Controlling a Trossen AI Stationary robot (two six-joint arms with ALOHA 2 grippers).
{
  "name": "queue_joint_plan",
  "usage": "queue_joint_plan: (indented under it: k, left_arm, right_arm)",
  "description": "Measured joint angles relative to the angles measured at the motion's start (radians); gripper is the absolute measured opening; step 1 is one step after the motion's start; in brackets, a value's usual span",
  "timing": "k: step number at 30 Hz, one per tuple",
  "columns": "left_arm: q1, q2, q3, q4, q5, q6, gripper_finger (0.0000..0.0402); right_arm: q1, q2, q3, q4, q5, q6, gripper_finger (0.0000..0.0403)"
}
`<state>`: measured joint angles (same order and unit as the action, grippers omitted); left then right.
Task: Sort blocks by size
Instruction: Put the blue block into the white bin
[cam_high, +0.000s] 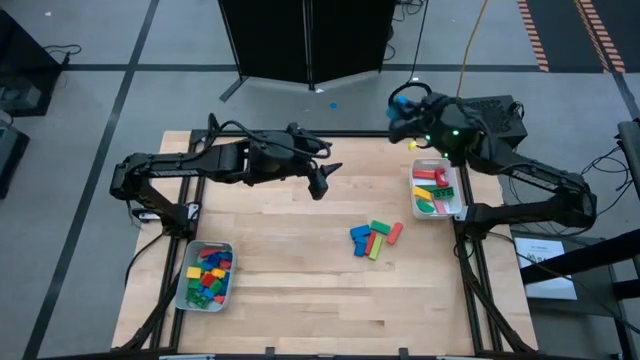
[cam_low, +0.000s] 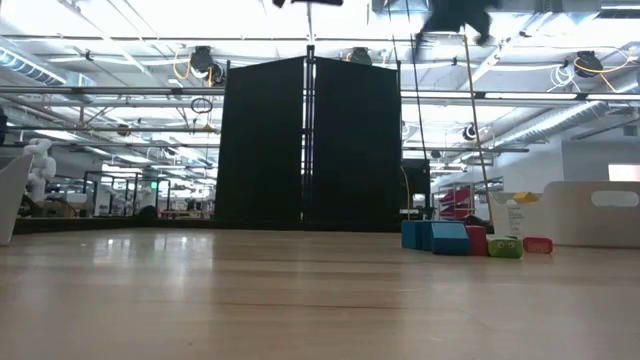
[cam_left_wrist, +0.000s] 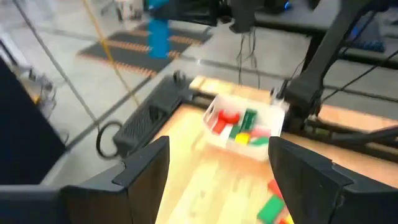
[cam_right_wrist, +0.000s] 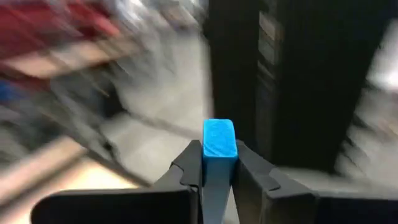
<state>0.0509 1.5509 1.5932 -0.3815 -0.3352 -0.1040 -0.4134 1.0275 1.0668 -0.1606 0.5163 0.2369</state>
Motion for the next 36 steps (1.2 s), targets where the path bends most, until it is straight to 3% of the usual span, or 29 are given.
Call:
queue_joint_plan:
  k: [4, 7, 19, 24, 31, 36]
  left_arm:
    - [0.001, 0.0, 0.0, -0.058, -0.003, -0.04, 0.0273]
    - [0.001, 0.0, 0.0, -0.066, -0.011, -0.04, 0.0274]
    - [0.002, 0.0, 0.0, -0.113, -0.018, -0.046, 0.0274]
    - [0.002, 0.0, 0.0, -0.137, -0.018, -0.048, 0.0274]
    - [-0.006, 0.066, 0.001, -0.134, -0.006, -0.078, 0.0274]
    - [-0.015, 0.194, 0.001, -0.102, 0.098, -0.092, 0.0274]
  right_arm:
    - [-0.052, -0.016, -0.002, -0.418, 0.085, 0.221, 0.0039]
    - [-0.074, -0.013, -0.047, -0.593, 0.089, 0.392, 0.0039]
    - [-0.098, -0.012, -0.386, -0.75, 0.061, 0.898, 0.0041]
    - [-0.097, -0.012, -0.46, -0.739, 0.019, 0.901, 0.0114]
    - [-0.096, -0.019, -0.442, -0.64, -0.04, 0.81, 0.0226]
    - [-0.096, -0.021, -0.373, -0.571, -0.112, 0.691, 0.0265]
